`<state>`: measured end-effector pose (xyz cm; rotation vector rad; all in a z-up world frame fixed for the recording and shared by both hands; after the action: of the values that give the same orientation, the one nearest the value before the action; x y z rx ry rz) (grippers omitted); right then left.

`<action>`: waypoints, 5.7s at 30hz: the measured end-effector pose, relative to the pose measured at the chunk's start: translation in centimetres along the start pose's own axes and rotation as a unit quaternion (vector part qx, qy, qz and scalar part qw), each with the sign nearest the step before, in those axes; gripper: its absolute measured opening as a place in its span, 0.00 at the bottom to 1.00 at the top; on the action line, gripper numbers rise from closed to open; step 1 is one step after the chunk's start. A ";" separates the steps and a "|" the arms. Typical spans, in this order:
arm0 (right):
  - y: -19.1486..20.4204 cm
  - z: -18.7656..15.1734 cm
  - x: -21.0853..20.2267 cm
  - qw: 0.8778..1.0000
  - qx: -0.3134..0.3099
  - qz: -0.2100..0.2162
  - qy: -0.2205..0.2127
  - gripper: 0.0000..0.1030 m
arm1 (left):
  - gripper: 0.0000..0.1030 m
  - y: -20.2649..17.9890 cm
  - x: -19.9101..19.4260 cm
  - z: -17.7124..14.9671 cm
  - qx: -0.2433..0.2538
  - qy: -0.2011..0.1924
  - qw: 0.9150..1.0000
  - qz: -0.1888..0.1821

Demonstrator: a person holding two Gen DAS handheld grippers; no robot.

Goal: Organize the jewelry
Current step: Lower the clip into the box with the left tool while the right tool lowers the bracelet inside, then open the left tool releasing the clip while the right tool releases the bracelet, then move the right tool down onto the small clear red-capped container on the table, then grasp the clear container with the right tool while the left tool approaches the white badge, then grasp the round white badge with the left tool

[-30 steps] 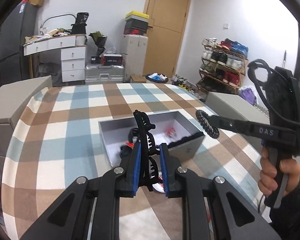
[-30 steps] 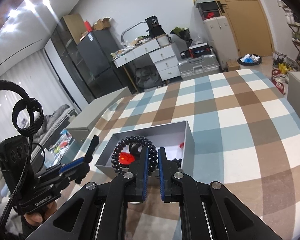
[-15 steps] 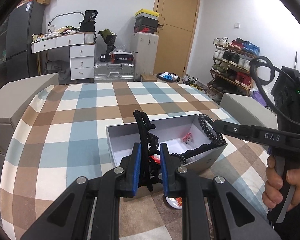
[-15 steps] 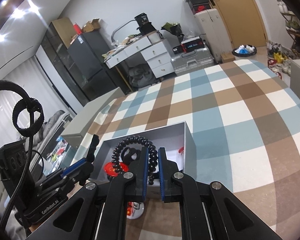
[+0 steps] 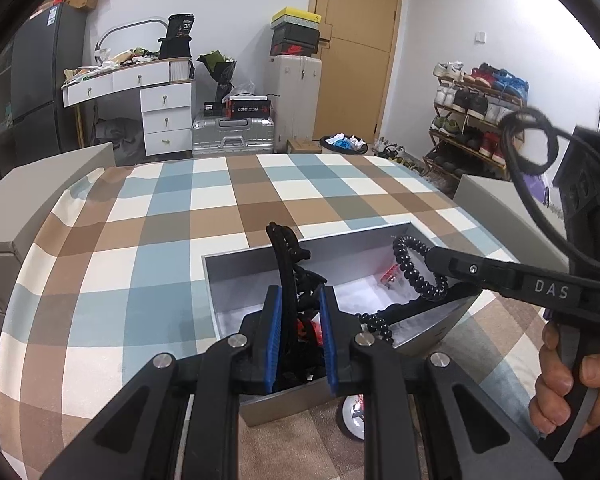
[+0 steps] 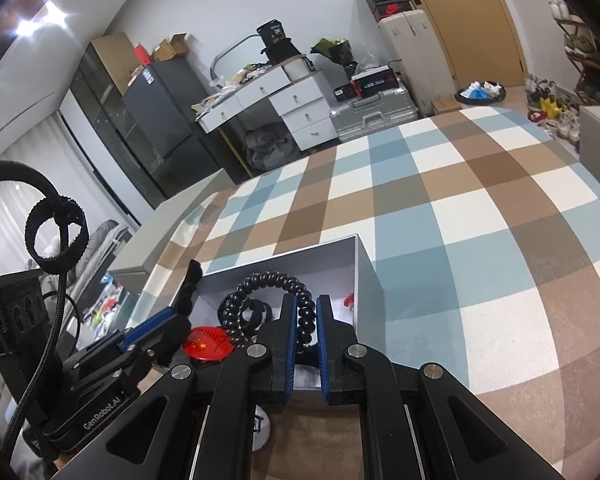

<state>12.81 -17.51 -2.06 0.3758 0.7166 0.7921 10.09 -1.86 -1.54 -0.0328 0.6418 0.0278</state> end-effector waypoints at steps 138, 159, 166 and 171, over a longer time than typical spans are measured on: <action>4.6 -8.1 -2.7 0.964 -0.156 0.062 0.208 0.21 | 0.99 -1.6 -3.7 -7.3 0.049 0.102 0.994 0.003; 2.4 -5.1 -5.0 0.980 -0.112 0.050 0.158 0.21 | 0.47 -4.9 -0.2 -5.8 0.115 0.130 0.985 -0.024; 2.3 -4.9 -5.1 0.980 -0.110 0.052 0.155 0.21 | 0.34 -5.3 -0.1 -5.6 0.118 0.125 0.985 -0.032; 2.3 -4.8 -5.2 0.981 -0.107 0.051 0.152 0.21 | 0.34 -5.4 -0.3 -5.6 0.123 0.120 0.985 -0.034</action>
<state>5.67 -19.75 -1.93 0.0973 0.8924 1.0278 6.65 -7.51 -5.71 0.1828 0.8812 -0.1239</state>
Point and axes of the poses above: each gripper's, at about its wrist camera, not at the fingertips, and x roughly the way its jaws point, y to its left, z to its top, the point moved 2 cm from there along x, roughly the way its jaws point, and after that the axes turned 8 degrees about z, right-handed, at the moved point
